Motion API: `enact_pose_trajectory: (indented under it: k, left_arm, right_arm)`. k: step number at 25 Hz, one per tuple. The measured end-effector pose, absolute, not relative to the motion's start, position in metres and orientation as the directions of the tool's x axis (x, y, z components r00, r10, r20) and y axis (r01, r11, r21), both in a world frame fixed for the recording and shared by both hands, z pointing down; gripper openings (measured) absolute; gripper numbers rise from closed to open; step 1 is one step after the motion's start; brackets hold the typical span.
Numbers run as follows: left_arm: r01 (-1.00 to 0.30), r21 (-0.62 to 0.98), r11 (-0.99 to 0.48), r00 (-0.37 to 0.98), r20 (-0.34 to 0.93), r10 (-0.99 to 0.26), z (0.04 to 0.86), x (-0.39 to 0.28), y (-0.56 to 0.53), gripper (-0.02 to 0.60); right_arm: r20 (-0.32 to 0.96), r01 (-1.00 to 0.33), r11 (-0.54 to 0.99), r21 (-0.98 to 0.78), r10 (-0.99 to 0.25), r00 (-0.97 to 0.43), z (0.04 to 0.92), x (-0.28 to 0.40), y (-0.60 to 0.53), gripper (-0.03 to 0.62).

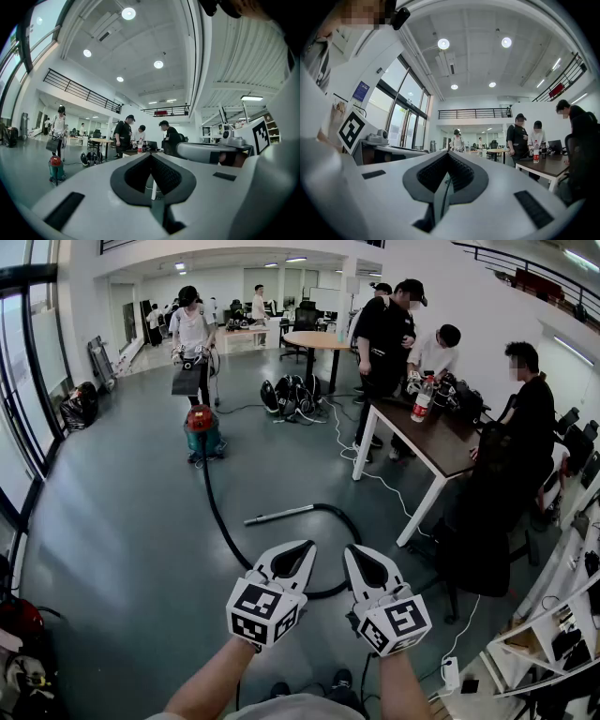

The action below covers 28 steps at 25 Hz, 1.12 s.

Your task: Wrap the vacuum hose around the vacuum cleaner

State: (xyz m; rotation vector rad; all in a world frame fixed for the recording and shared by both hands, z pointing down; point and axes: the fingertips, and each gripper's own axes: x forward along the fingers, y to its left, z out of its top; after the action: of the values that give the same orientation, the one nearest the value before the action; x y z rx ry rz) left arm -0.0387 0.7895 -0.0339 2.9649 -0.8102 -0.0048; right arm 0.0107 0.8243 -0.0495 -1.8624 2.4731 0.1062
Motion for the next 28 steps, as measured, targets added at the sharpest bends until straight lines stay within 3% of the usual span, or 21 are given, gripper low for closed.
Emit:
enact_pose_trajectory:
  k: [28]
  left_arm:
    - [-0.501,0.068,-0.863,0.865,0.012,-0.502,-0.0336,-0.0449,0.7842,0.005]
  right_arm:
    - [-0.070,-0.961,0.274,0.032,-0.959,-0.276,-0.0492,0.0047,0.8175,0.000]
